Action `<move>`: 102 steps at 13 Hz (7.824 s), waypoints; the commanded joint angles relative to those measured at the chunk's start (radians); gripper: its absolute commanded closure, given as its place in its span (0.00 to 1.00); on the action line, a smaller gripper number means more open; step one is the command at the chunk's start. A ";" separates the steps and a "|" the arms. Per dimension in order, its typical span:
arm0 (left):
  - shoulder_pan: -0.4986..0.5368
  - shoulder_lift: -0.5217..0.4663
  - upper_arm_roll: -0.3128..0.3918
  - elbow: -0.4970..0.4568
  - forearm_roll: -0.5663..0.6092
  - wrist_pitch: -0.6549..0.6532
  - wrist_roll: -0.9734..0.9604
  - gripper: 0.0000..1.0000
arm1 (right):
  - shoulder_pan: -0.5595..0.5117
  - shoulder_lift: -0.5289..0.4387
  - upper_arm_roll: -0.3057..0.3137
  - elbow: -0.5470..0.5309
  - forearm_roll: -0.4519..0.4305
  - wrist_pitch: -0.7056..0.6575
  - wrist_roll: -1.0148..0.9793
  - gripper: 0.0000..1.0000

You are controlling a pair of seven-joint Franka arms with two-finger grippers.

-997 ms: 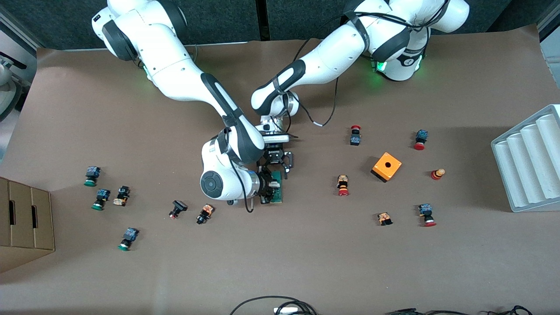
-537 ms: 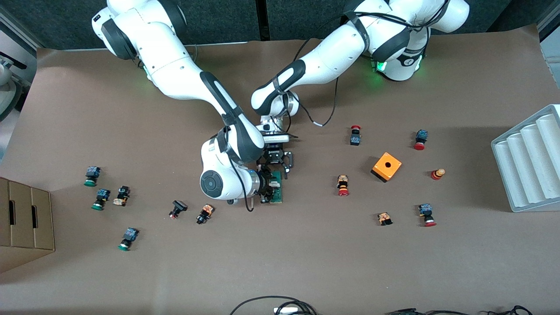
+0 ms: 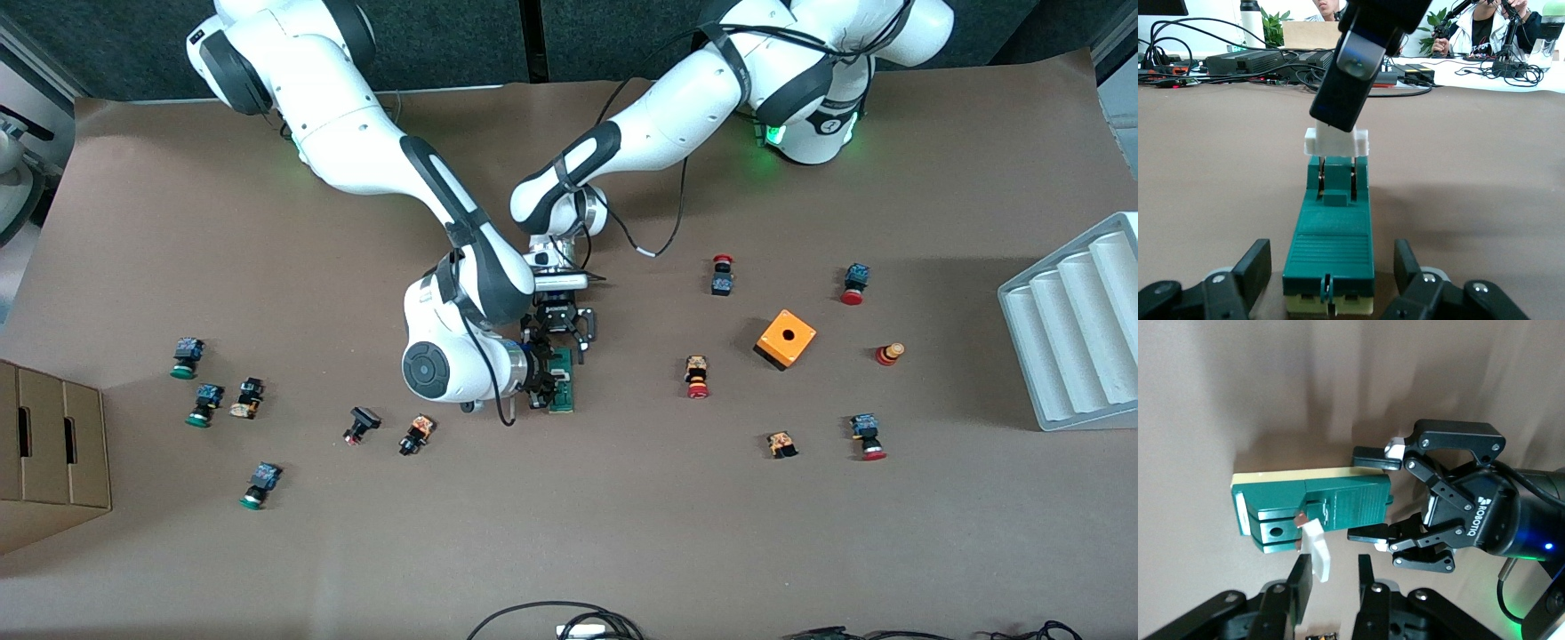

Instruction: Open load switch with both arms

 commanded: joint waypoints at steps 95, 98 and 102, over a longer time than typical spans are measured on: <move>0.850 -0.853 -0.052 0.164 -1.996 -0.338 2.449 0.00 | -0.652 -0.780 0.064 -0.247 -0.670 -0.418 -1.865 0.00; 0.751 -0.998 0.195 -0.025 -2.032 -0.289 2.571 0.00 | -0.652 -0.778 0.064 -0.247 -0.670 -0.406 -1.865 0.00; 0.668 -1.100 0.258 -0.144 -1.910 -0.252 2.548 0.00 | -0.646 -0.777 0.064 -0.247 -0.670 -0.395 -1.865 0.00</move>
